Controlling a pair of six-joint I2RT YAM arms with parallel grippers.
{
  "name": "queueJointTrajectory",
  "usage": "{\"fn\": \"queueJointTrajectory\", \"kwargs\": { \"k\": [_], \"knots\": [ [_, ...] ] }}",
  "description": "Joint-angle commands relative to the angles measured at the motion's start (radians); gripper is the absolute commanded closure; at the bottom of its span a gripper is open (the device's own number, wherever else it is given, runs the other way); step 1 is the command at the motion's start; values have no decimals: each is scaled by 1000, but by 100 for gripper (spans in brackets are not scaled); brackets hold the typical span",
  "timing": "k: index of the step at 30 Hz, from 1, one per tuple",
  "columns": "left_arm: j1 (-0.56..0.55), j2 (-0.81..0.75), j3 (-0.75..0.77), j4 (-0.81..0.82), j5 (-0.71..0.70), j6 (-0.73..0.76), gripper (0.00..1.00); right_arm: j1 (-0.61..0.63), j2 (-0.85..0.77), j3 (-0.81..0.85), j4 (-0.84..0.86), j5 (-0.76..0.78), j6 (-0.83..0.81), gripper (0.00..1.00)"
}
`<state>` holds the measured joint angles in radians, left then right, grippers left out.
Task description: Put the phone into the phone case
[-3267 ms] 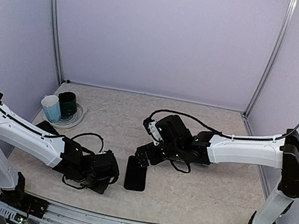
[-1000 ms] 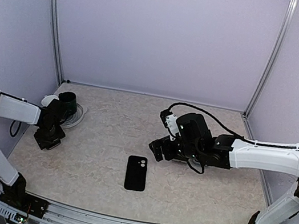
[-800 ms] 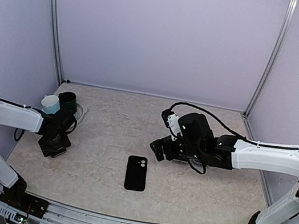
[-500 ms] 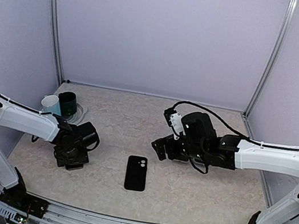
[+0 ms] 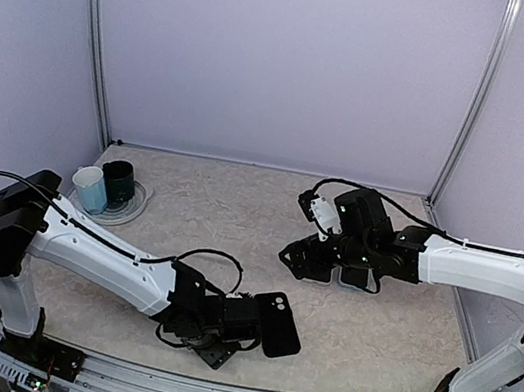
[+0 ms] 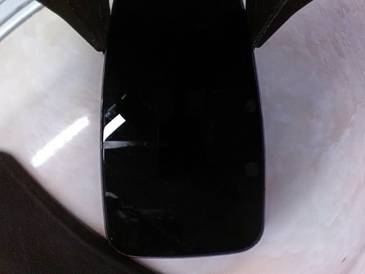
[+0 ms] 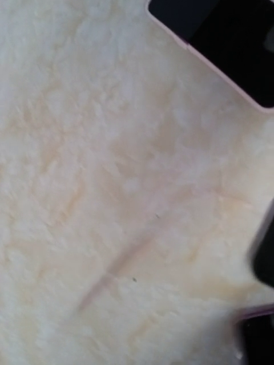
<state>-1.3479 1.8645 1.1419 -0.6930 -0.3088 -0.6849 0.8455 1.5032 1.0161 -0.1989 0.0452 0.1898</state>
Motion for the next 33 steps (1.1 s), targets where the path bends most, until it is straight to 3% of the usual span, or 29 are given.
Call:
{"fn": "queueJointTrajectory", "kwargs": {
  "k": [1,4,7,9,14,18,21,27,30,33],
  "knots": [
    [-134,96,-18,-108,53,255,51,-17,-9,21,-55,-98,-31,1],
    [-157,37,-28,-67,15,341,44,-45,-39,1,-55,-170,-33,1],
    [-130,-33,-76,-41,-101,385,14,-66,-44,0,-66,-205,-42,1],
    [-90,-56,-86,-45,-156,378,2,-67,-37,14,-85,-219,-65,1],
    [-129,-142,-41,-77,-310,343,1,-67,-29,17,-92,-369,-144,1],
    [-131,-260,4,-169,-474,110,1,-25,-21,-6,-29,-482,-233,1],
    [-80,-349,2,-246,-542,-164,1,85,43,29,-28,-401,-275,1],
    [146,-509,-102,-300,-441,-544,1,261,237,163,-161,-237,-280,1],
    [249,-567,-172,-240,-416,-556,1,326,348,269,-257,-187,-293,1],
    [318,-625,-220,-126,-384,-468,1,380,467,397,-398,-90,-301,1]
  ]
}}
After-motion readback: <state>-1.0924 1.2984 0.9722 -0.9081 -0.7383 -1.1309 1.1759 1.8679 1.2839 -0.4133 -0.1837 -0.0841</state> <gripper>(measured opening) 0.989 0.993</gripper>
